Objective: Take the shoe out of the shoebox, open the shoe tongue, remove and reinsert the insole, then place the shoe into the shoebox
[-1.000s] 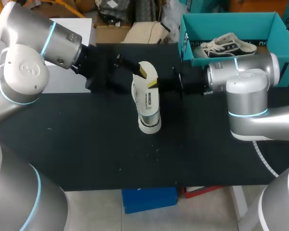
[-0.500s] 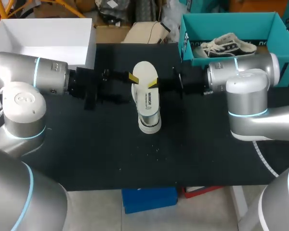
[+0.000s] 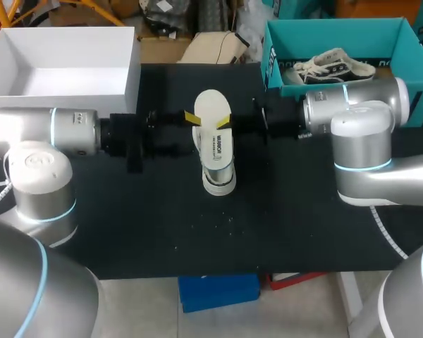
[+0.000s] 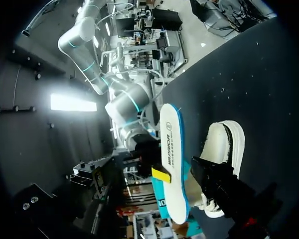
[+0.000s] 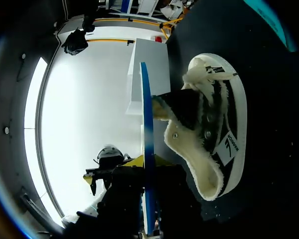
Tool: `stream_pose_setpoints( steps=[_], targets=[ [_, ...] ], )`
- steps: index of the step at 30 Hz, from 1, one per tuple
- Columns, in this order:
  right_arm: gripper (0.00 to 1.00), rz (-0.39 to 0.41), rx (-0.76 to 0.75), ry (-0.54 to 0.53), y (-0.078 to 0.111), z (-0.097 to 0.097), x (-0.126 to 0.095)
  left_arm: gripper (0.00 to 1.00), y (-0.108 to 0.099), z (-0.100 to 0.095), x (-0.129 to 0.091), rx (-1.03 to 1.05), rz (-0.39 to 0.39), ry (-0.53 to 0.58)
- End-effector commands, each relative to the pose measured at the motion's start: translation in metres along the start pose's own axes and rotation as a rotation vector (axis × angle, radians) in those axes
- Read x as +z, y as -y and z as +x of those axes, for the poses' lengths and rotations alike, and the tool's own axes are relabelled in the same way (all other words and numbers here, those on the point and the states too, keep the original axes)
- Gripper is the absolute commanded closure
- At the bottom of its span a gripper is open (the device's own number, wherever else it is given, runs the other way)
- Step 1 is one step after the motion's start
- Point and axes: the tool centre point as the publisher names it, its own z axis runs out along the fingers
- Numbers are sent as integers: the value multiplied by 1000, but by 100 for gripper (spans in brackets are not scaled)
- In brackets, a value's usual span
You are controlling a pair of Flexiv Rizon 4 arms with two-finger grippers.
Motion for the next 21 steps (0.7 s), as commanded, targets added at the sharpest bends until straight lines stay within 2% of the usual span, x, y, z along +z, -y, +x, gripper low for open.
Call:
stream_pose_setpoints(
  steps=[1,15,17,21],
  targets=[
    [100,-3,0,1,0,0,1,0,0,10,3,-12,-27,41],
    [100,-3,0,1,0,0,1,0,-22,28,6,-44,-207,21],
    [100,-3,0,1,0,0,1,22,-27,30,7,-56,-224,28],
    [100,-3,0,1,0,0,1,22,-33,33,10,-67,-241,37]
  ],
)
